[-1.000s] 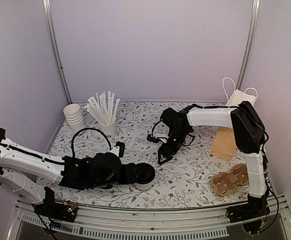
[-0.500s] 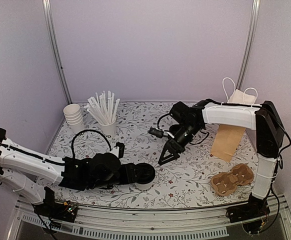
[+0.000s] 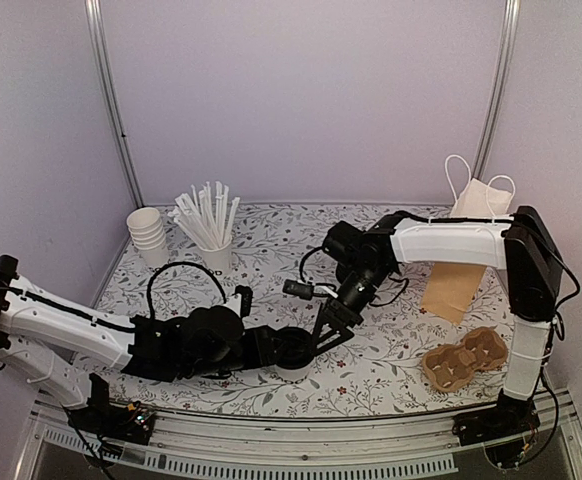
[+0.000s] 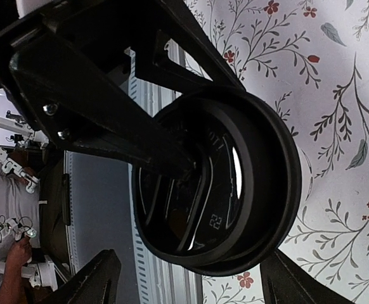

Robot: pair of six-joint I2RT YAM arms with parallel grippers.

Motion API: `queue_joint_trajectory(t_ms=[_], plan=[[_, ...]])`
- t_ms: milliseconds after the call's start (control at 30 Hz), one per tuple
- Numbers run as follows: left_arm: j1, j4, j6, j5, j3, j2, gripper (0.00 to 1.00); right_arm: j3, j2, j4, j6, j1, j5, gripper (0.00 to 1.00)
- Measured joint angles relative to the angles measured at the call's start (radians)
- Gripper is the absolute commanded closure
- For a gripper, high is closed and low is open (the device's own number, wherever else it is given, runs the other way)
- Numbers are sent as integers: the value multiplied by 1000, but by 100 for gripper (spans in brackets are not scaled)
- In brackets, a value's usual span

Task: Pack the takeout coffee

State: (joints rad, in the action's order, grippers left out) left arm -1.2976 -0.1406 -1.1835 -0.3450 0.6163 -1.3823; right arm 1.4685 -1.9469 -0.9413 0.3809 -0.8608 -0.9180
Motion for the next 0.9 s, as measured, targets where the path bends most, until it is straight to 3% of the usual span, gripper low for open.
queue_joint_trajectory(t_ms=[333,600,900], plan=[[0,-16,-11,5,0,-8,51,-11,-26,43,-39,-37,107,21],[0,-20,-14,4,0,-11,51,-15,-33,46,-74,-38,122,29],[0,-27,-14,4,-5,-11,52,-35,-31,60,-131,-44,156,31]])
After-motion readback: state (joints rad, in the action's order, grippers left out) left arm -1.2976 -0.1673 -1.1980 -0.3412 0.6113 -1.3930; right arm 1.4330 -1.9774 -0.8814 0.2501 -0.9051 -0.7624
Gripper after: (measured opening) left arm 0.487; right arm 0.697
